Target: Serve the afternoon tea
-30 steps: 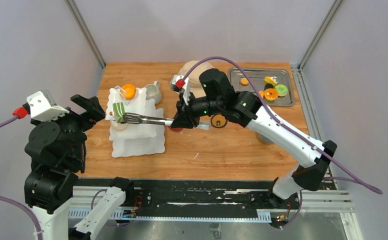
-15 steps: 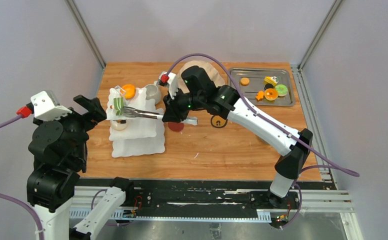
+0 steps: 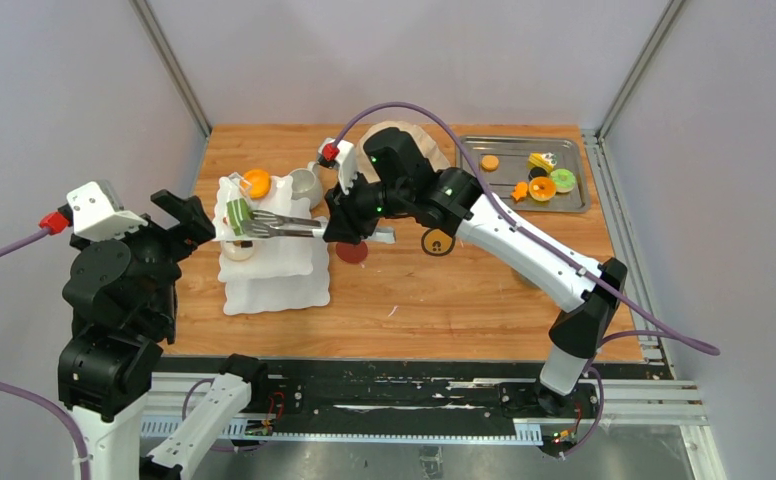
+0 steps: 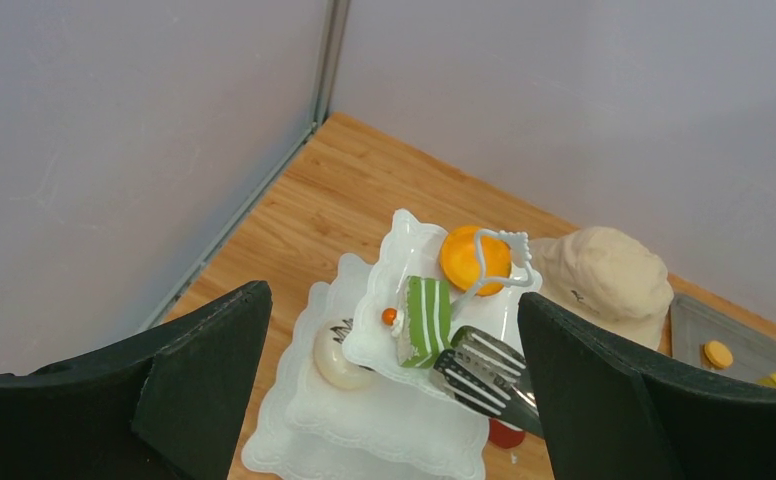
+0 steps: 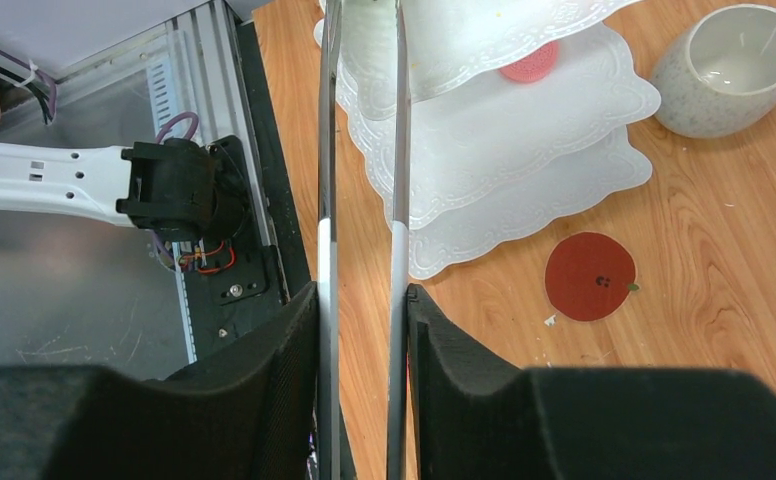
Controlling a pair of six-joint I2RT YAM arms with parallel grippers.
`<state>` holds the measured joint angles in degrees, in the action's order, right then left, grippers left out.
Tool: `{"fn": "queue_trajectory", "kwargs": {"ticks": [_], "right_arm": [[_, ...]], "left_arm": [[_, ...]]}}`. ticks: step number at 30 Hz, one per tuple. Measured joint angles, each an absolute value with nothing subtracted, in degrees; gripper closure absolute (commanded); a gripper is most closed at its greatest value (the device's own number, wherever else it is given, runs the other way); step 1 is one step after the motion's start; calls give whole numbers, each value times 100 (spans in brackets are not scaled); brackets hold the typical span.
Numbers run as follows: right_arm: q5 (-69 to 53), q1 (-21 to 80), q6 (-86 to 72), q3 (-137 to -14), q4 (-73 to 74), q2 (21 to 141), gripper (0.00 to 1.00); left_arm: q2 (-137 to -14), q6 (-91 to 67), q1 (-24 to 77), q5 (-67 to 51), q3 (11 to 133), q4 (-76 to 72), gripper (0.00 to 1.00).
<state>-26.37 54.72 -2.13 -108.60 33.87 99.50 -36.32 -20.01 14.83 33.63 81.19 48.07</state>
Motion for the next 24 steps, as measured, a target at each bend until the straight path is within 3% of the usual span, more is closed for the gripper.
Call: {"fn": "queue_trajectory", "kwargs": {"ticks": [9, 19, 24], "right_arm": [[-2541, 5472, -213, -10744, 3374, 9835, 63], [-1962, 5435, -209, -9898, 3227, 8643, 67], [-1811, 4541, -346, -8777, 3107, 7588, 67]], "left_arm": [[-3632, -2003, 1483, 3358, 8095, 4801, 2], [-3649, -2014, 1483, 3251, 7992, 4722, 2], [-3741, -1927, 1481, 2899, 7994, 4716, 2]]}}
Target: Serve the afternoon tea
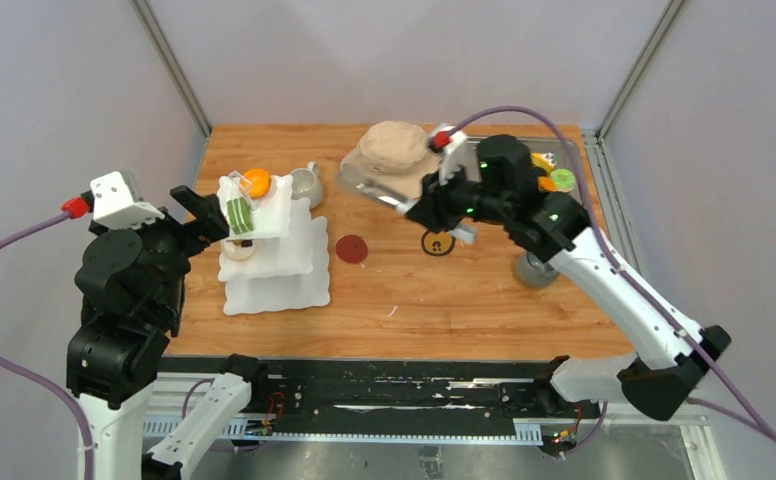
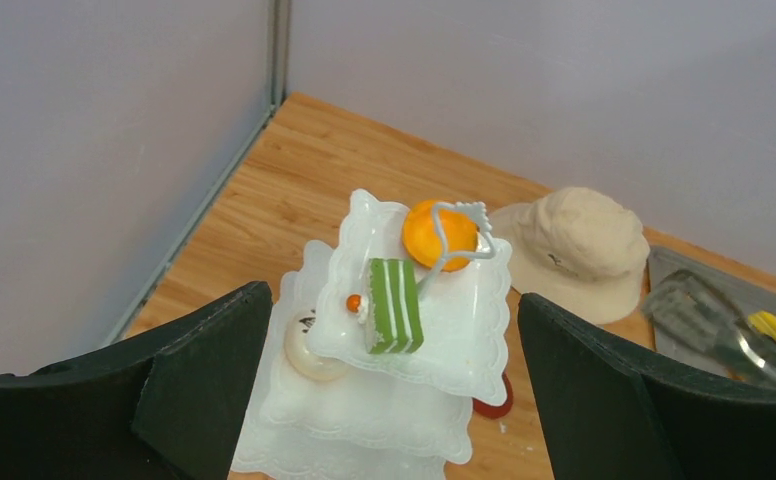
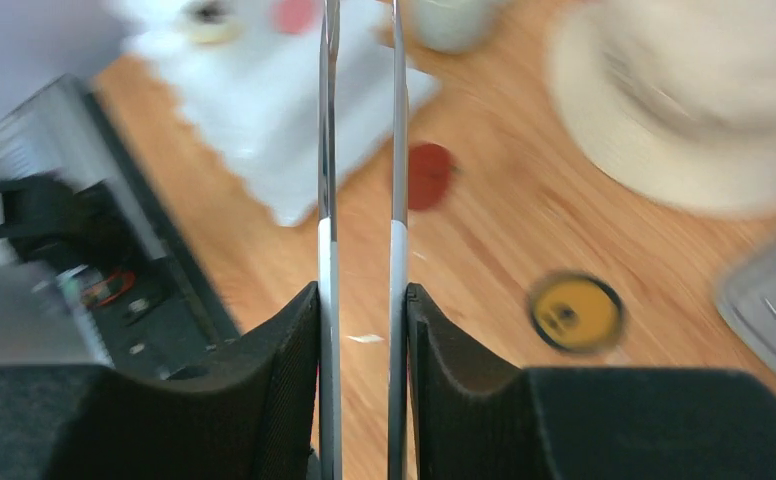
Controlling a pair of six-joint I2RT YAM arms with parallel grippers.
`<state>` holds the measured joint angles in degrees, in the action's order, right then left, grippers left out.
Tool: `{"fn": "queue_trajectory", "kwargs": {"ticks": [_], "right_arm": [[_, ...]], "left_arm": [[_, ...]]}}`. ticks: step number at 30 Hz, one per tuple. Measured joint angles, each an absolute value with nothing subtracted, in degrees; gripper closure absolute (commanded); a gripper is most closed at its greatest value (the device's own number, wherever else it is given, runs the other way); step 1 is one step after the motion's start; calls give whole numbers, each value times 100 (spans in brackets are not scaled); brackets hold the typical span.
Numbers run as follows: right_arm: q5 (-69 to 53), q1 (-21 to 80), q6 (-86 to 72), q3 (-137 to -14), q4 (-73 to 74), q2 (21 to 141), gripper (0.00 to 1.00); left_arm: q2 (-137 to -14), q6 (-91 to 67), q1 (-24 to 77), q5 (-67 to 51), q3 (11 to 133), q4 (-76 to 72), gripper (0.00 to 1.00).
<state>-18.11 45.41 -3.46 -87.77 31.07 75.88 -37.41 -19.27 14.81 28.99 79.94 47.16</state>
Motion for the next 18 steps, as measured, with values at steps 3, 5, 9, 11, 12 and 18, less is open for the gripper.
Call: {"fn": "queue_trajectory", "kwargs": {"ticks": [3, 5, 9, 11, 12, 18], "right_arm": [[-1608, 3347, -543, -7972, 3024, 6991, 67], [-1431, 2508, -694, -7459, 3030, 6689, 67], [-1090, 1319, -965, -6740, 3055, 6416, 67], [-862, 856, -1098, -6475, 3072, 6403, 65], [-753, 709, -1144, -6388, 3074, 6420, 64], [-32, 252, -1376, -6265, 2976, 6799, 59]], "left_arm": [[-3883, -1844, 1483, 2462, 8007, 4713, 2], [-4049, -1796, 1483, 2064, 8014, 4709, 2], [-4390, -1721, 1487, 1393, 8014, 4707, 2], [-4497, -1688, 1533, 1251, 8014, 4707, 2], [-4543, -1662, 1594, 1205, 8014, 4711, 2], [-4676, -1527, 2231, 1328, 8014, 4733, 2]]}}
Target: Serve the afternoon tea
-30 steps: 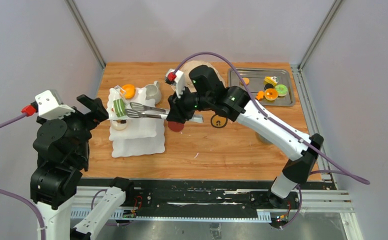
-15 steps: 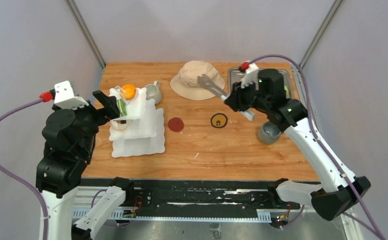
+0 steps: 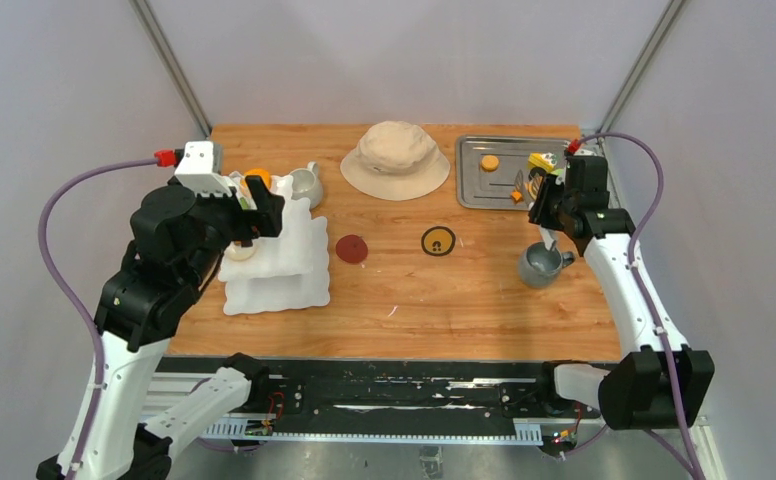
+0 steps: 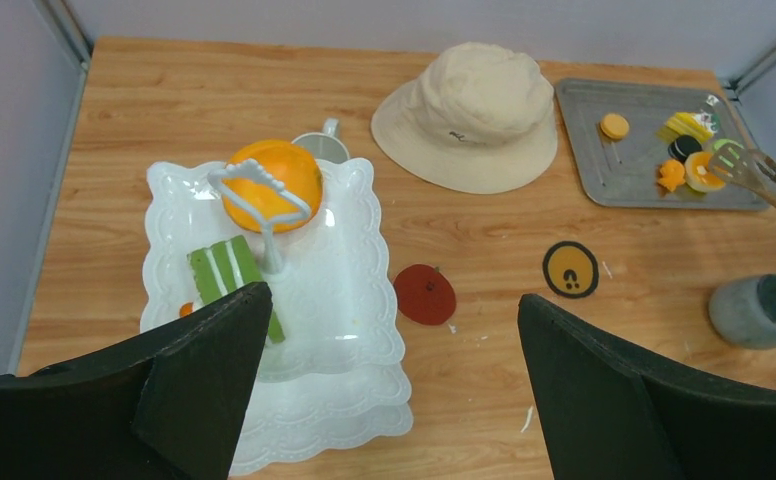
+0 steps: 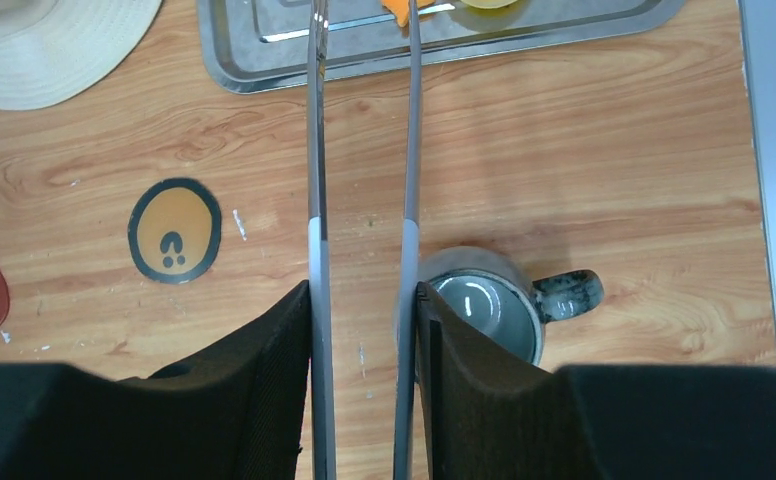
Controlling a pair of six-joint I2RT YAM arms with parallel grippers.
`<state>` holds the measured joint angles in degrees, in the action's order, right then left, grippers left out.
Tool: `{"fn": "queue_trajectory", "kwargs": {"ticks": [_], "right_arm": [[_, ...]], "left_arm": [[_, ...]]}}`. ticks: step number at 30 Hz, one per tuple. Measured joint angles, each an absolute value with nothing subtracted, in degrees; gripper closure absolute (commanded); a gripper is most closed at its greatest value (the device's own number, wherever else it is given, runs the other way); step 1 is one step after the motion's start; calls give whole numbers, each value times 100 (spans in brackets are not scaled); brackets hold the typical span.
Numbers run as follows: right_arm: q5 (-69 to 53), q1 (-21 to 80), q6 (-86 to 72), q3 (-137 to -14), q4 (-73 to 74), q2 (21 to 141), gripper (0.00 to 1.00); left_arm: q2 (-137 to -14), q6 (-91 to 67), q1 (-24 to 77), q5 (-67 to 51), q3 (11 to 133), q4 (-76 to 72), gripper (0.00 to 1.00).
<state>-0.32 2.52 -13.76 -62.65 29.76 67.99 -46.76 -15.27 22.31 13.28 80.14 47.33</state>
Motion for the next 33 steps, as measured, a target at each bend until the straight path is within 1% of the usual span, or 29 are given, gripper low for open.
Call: {"fn": "queue_trajectory", "kwargs": {"ticks": [4, 12, 20, 33], "right_arm": [[91, 165, -1509, -6267, 2805, 7116, 57], [75, 5, -1852, -6228, 2523, 7487, 56], [-322, -228, -2156, -5953, 2150, 7714, 57], [-644, -263, -2185, -5961, 2032, 8318, 57]], "left_arm": [[-4711, -1444, 2401, 1533, 8014, 4733, 2], [-4663, -1343, 2414, 1861, 7977, 4737, 2], [-4650, -1323, 2414, 2023, 7909, 4740, 2], [-4650, -1328, 2414, 2069, 7894, 4740, 2]]}}
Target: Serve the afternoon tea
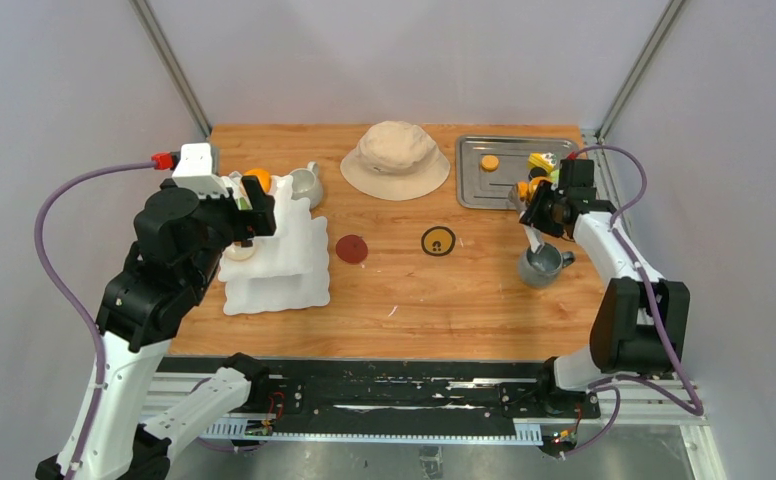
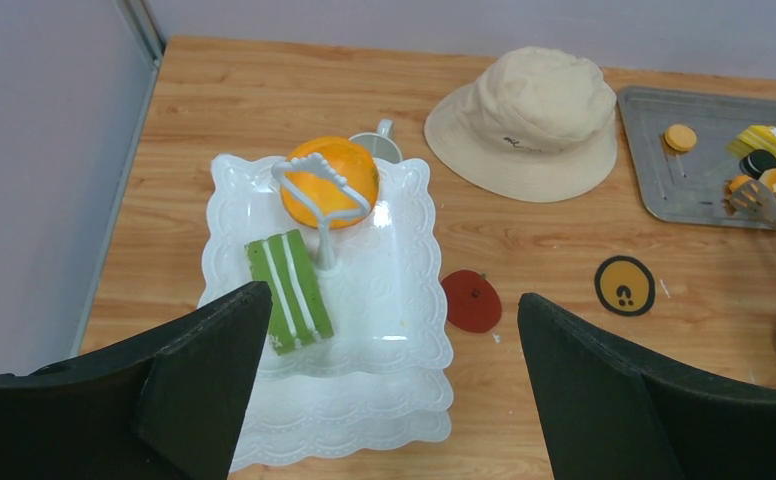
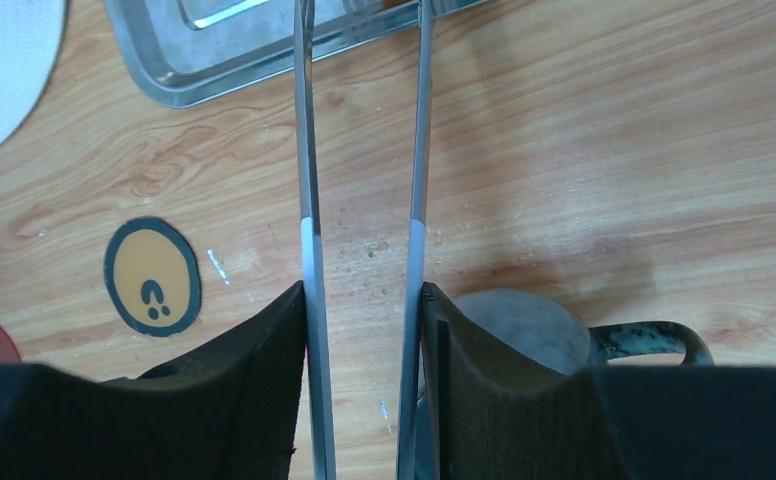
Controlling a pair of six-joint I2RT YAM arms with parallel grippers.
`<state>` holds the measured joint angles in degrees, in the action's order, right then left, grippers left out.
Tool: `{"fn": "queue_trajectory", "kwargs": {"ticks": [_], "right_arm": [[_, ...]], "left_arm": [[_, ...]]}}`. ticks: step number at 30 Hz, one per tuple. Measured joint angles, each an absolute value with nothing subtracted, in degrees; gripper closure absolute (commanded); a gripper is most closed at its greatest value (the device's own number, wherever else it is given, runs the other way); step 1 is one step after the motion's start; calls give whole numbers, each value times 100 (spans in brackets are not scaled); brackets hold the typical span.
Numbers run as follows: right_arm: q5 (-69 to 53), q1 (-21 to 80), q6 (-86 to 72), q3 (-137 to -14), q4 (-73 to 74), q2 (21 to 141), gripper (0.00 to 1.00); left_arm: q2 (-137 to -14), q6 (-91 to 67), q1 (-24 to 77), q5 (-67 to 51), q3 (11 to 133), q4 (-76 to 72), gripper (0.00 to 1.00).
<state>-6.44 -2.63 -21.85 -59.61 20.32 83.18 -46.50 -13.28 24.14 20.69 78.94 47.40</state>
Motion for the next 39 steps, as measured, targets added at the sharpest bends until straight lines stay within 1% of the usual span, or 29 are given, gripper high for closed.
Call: {"fn": "queue_trajectory", "kwargs": {"ticks": [10, 18, 22, 26, 34, 38, 39], "right_arm": [[-244, -38, -1776, -6639, 2193, 9006, 58], [-16, 108, -1522, -7057, 2375, 9443, 64], [226, 248, -1380, -7282, 2547, 9568, 70], [370, 368, -1273, -7450, 2598, 9623, 82], [412, 377, -1234, -7454, 2716, 9544, 92], [419, 377, -1236, -7328, 2729, 9118, 99], [416, 377, -1236, -7271, 2729, 8936, 99]], "left_arm": [[-4648, -1332, 2416, 2067, 7894, 4740, 2], [-4639, -1332, 2416, 2067, 7894, 4740, 2], [-4639, -1337, 2416, 2067, 7894, 4740, 2], [-4639, -1350, 2416, 2067, 7894, 4740, 2], [-4637, -1352, 2416, 2067, 7887, 4740, 2], [-4637, -1343, 2416, 2093, 7883, 4744, 2], [-4633, -1334, 2416, 2121, 7883, 4744, 2]]}}
